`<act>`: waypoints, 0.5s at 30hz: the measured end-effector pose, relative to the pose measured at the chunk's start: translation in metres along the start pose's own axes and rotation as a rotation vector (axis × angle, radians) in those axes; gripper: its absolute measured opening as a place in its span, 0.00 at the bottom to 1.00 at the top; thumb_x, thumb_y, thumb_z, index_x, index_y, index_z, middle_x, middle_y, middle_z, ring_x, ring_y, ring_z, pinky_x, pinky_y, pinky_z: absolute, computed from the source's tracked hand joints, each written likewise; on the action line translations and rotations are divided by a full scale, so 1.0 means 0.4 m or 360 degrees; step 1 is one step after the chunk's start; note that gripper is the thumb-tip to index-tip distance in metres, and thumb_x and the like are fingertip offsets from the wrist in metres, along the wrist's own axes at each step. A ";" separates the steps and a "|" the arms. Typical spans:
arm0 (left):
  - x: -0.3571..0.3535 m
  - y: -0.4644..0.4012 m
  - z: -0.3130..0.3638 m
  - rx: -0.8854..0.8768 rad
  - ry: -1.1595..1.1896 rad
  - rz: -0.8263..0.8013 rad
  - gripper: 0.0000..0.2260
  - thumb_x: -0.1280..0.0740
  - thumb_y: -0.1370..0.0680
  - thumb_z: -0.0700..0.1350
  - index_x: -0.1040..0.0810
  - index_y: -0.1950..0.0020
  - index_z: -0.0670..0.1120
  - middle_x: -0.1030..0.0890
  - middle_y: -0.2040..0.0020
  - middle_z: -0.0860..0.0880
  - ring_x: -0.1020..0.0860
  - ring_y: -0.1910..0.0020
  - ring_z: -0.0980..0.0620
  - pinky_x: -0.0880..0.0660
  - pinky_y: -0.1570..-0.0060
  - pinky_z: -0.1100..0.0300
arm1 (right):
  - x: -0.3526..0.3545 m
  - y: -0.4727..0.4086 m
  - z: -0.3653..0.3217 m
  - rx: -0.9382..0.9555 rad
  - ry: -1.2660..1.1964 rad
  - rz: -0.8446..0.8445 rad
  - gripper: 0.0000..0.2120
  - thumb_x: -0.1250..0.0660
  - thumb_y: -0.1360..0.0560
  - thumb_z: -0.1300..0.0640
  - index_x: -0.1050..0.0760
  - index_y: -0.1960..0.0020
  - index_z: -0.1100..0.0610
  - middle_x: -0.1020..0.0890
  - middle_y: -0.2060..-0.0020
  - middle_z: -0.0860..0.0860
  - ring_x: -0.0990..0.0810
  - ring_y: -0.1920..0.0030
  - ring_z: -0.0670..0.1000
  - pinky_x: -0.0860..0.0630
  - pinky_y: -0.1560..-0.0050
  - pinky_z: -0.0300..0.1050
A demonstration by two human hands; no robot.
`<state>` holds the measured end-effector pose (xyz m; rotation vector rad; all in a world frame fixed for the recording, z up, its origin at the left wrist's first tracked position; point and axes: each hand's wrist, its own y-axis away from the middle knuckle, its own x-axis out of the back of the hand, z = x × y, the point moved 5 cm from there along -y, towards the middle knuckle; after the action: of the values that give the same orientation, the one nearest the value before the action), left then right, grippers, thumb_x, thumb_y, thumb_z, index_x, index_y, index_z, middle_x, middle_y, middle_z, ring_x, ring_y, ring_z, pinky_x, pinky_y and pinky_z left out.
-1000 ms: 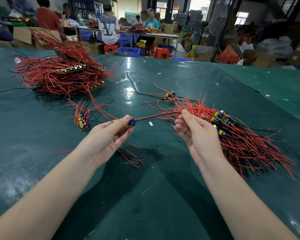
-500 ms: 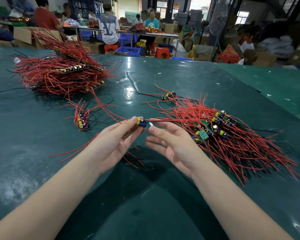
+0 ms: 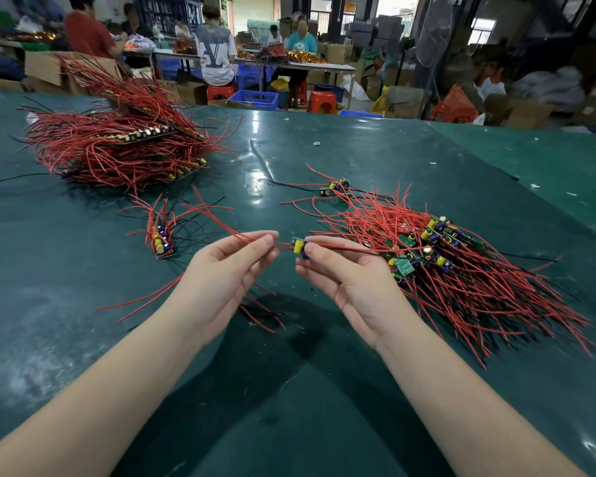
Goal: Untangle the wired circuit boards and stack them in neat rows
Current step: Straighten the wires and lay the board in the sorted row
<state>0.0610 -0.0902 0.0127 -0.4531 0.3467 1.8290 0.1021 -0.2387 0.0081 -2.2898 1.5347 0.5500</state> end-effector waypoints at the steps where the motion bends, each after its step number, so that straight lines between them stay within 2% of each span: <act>1: -0.001 0.001 0.001 -0.0002 0.0005 -0.0006 0.05 0.35 0.24 0.33 0.19 0.55 0.39 0.16 0.64 0.50 0.18 0.65 0.58 0.24 0.60 0.72 | -0.001 0.000 0.000 0.0003 -0.0011 -0.0004 0.11 0.26 0.38 0.64 0.18 0.56 0.63 0.15 0.62 0.57 0.16 0.61 0.53 0.19 0.57 0.42; 4: -0.003 0.005 -0.001 0.0010 0.0025 -0.0027 0.05 0.34 0.25 0.33 0.19 0.55 0.39 0.16 0.63 0.48 0.17 0.63 0.56 0.23 0.60 0.71 | -0.003 0.001 0.002 0.0013 -0.0019 -0.0011 0.13 0.25 0.40 0.64 0.18 0.55 0.64 0.16 0.62 0.58 0.16 0.60 0.54 0.19 0.56 0.42; 10: 0.009 0.000 -0.006 0.0141 0.0194 0.0033 0.03 0.32 0.27 0.37 0.19 0.56 0.39 0.15 0.62 0.46 0.16 0.62 0.55 0.23 0.63 0.70 | -0.006 0.002 -0.002 -0.0016 -0.0042 -0.0052 0.08 0.25 0.39 0.63 0.15 0.59 0.61 0.15 0.62 0.57 0.15 0.59 0.55 0.20 0.58 0.40; 15: 0.013 -0.006 -0.005 0.0195 0.0358 0.0035 0.04 0.30 0.33 0.38 0.15 0.64 0.41 0.15 0.61 0.45 0.16 0.59 0.53 0.22 0.61 0.69 | -0.005 0.003 -0.004 0.0001 0.0043 -0.0020 0.09 0.25 0.39 0.61 0.15 0.59 0.60 0.16 0.62 0.58 0.15 0.60 0.55 0.20 0.58 0.40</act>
<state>0.0621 -0.0862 0.0087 -0.5728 0.6161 1.7700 0.1005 -0.2382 0.0103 -2.3136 1.5318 0.5174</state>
